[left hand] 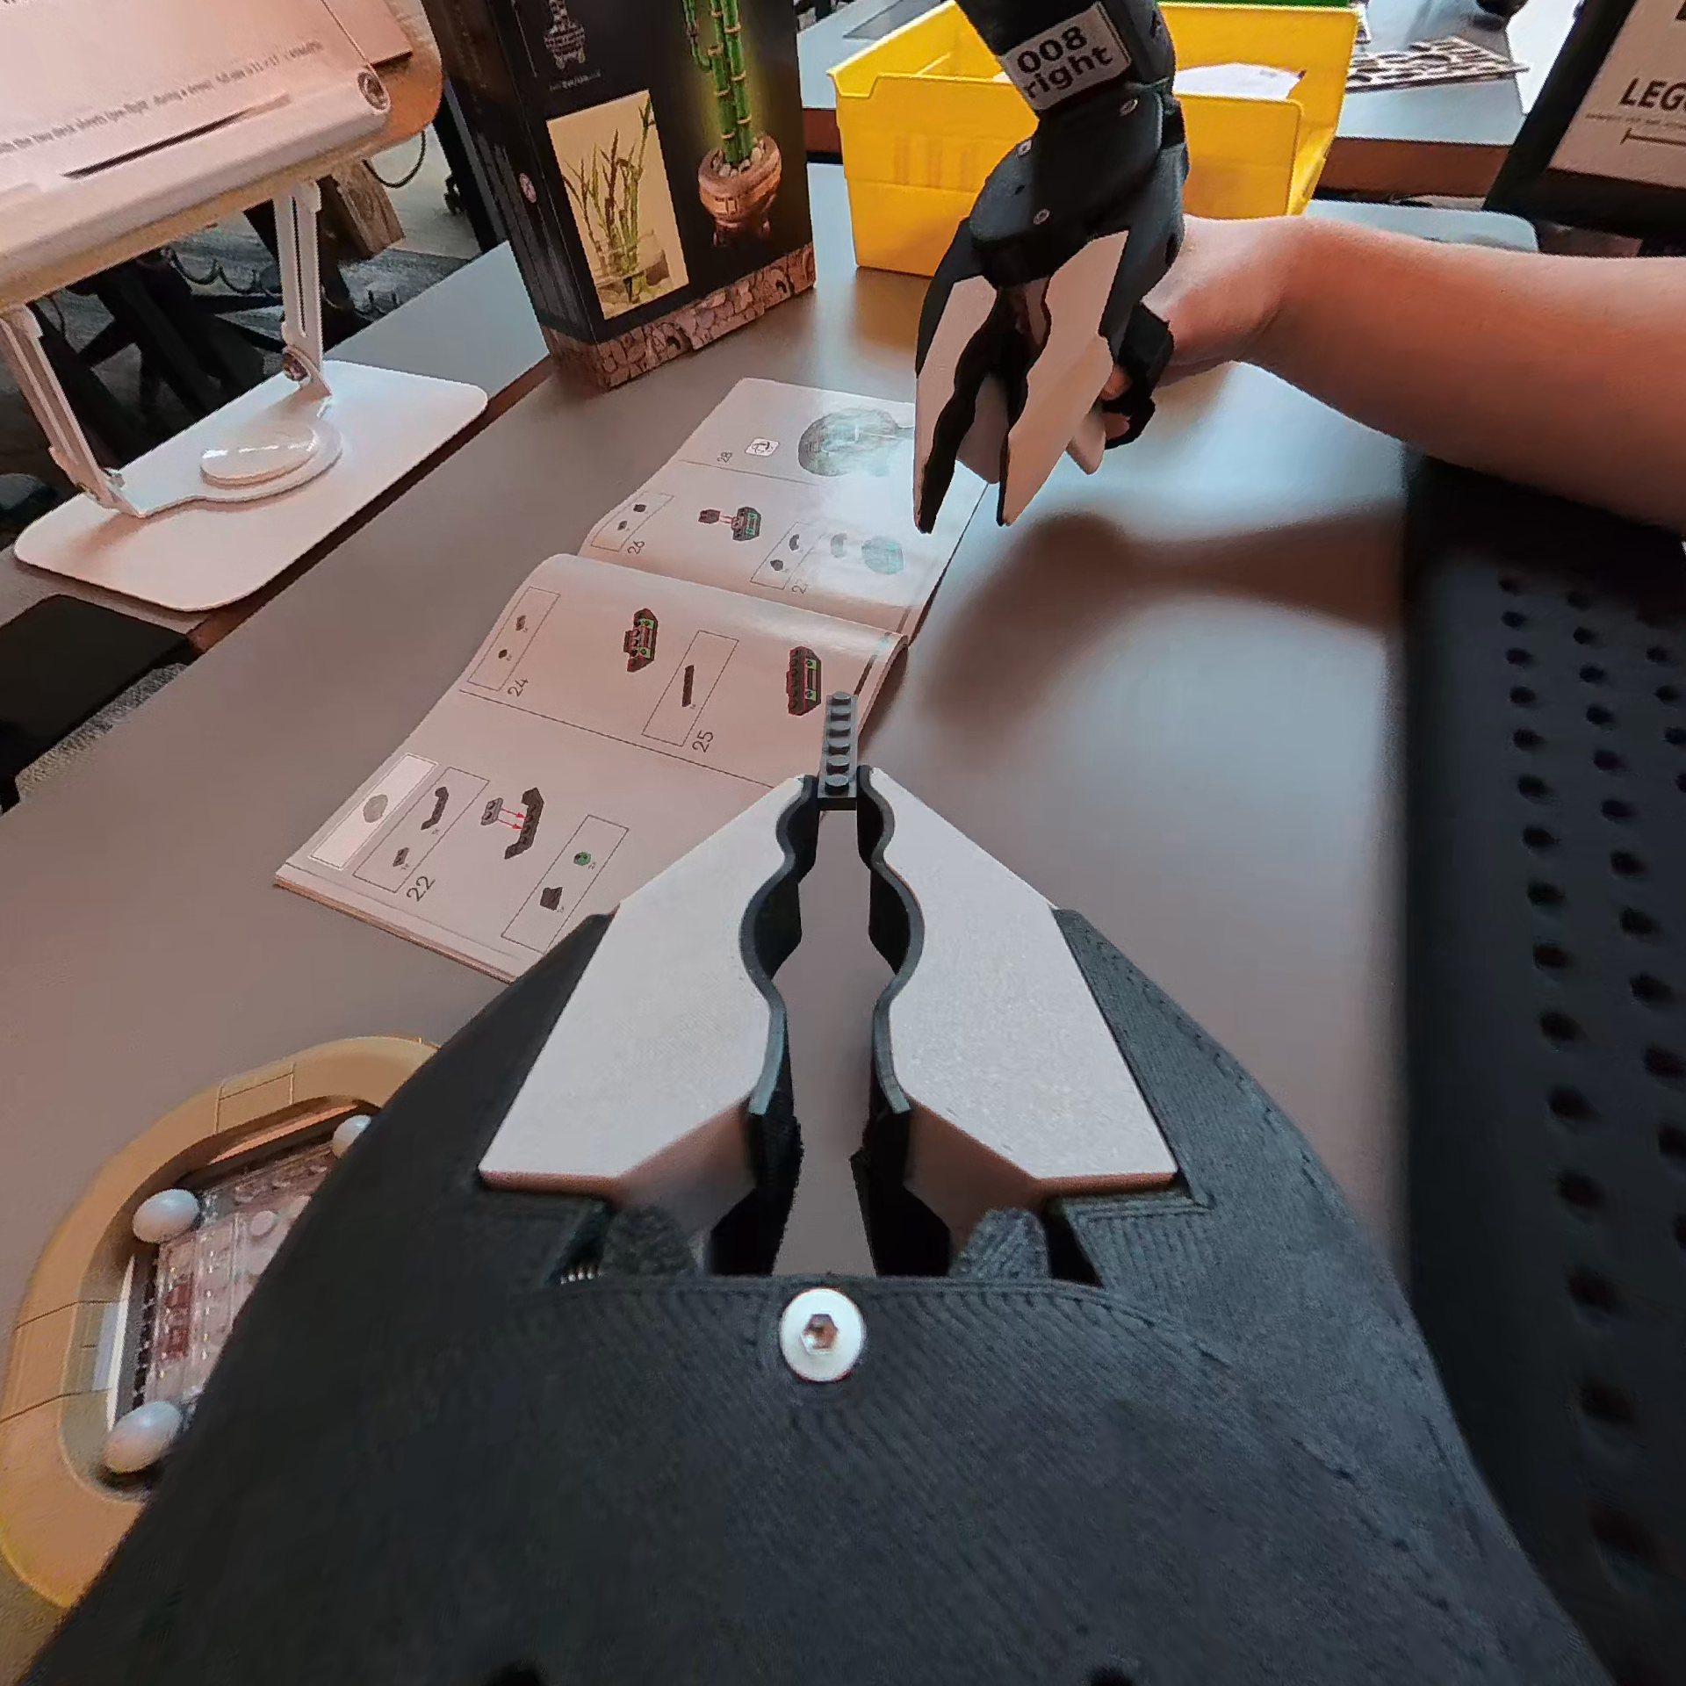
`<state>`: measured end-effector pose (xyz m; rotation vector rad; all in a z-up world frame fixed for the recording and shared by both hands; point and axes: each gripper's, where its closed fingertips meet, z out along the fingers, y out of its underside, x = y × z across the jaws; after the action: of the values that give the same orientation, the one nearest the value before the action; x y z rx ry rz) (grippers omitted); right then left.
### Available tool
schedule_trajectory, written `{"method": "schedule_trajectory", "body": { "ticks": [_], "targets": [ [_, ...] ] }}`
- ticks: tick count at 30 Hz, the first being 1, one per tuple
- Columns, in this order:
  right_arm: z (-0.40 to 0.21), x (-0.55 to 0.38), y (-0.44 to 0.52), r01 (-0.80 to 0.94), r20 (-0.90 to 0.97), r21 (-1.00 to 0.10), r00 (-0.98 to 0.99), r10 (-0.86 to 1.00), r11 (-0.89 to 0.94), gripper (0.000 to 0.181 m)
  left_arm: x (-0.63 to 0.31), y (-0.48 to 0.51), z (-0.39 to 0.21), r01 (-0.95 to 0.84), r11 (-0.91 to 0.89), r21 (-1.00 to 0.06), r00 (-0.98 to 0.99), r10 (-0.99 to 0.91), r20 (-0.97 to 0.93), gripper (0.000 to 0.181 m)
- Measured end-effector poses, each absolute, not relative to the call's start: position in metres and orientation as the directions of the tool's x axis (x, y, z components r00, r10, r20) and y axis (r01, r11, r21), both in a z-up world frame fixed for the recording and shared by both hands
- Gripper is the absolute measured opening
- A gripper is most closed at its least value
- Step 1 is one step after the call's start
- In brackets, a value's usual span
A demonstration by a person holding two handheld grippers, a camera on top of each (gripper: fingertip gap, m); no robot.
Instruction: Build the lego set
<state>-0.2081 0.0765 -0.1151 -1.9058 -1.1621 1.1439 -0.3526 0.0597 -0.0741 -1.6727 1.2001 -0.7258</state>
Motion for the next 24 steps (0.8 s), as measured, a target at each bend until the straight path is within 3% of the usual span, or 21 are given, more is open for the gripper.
{"method": "schedule_trajectory", "body": {
  "ticks": [8,12,16,24],
  "targets": [
    [-0.105,-0.210,0.083,0.336,-0.229,-0.890,0.258,0.939,-0.309,0.031,-0.347,0.047,-0.053,-0.306,0.013,-0.952,0.292,-0.951,-0.107,0.006],
    [-0.055,-0.240,0.064,0.130,-0.157,-0.976,0.141,0.978,-0.175,0.029,-0.343,0.037,-0.043,-0.262,0.064,-0.963,0.244,-0.961,-0.131,0.006],
    [-0.030,-0.275,0.037,0.127,-0.020,-0.992,0.076,0.997,-0.029,0.030,-0.339,0.026,-0.038,-0.247,0.112,-0.963,0.204,-0.965,-0.165,0.006],
    [-0.013,-0.251,0.062,0.255,0.320,-0.938,0.372,0.872,0.235,0.006,-0.346,0.036,-0.043,-0.295,0.105,-0.950,0.261,-0.947,-0.186,0.006]
  ]
}}
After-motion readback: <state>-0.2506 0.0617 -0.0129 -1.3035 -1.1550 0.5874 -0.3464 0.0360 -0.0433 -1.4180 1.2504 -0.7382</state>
